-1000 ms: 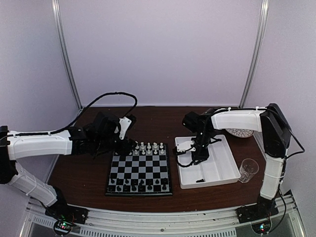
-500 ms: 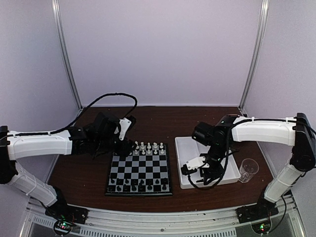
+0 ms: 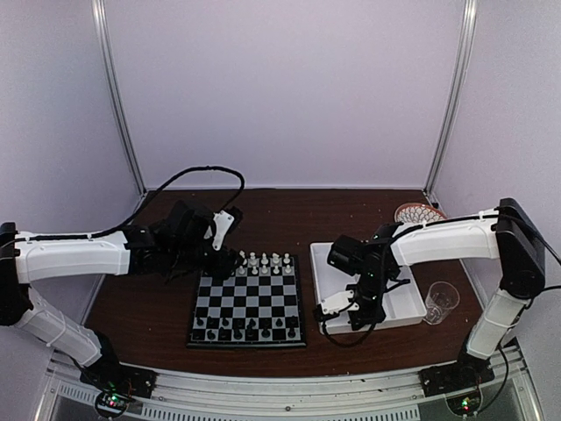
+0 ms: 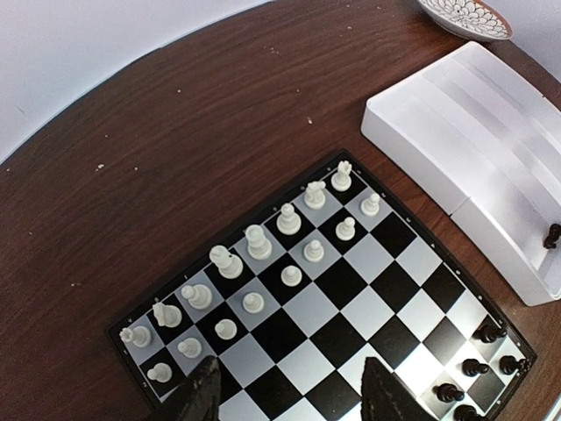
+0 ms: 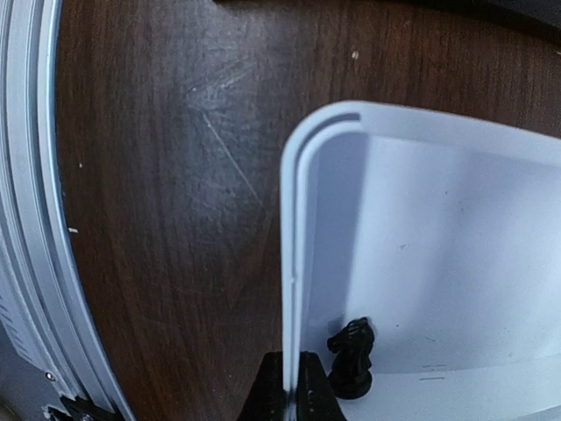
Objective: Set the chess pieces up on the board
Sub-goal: Adjust the storage box at the center of the board, then pick up the knight from the storage box, then pass from the right arm to the left
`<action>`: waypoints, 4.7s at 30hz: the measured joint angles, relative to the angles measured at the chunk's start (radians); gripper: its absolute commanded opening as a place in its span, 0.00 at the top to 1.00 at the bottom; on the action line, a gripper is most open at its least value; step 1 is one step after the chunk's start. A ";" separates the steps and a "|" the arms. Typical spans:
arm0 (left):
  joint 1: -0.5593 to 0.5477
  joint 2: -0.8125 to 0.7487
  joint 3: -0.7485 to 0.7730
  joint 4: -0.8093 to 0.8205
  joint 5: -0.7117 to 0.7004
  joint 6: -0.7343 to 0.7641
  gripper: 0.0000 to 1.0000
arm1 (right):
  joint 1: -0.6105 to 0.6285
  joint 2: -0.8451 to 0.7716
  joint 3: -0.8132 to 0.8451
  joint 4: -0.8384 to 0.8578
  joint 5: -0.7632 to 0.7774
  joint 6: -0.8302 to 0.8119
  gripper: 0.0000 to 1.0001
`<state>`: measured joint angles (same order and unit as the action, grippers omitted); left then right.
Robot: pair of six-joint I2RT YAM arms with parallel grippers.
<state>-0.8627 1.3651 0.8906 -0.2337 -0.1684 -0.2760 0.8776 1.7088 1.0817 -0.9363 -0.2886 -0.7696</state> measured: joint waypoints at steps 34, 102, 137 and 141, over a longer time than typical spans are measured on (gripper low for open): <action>0.000 0.004 0.000 0.001 0.012 -0.002 0.46 | -0.068 0.042 0.123 -0.069 0.016 -0.029 0.80; -0.034 0.192 0.150 0.200 0.360 -0.193 0.53 | -0.204 -0.047 0.301 -0.019 -0.041 0.005 0.90; -0.121 0.424 0.349 0.315 0.555 -0.375 0.74 | -0.203 -0.122 0.299 0.085 -0.307 0.269 0.87; -0.121 0.431 0.361 0.317 0.570 -0.381 0.79 | -0.203 -0.127 0.299 0.084 -0.310 0.269 0.87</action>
<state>-0.9836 1.7966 1.2514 0.0834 0.4015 -0.6567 0.6746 1.5818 1.3811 -0.8520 -0.5983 -0.5007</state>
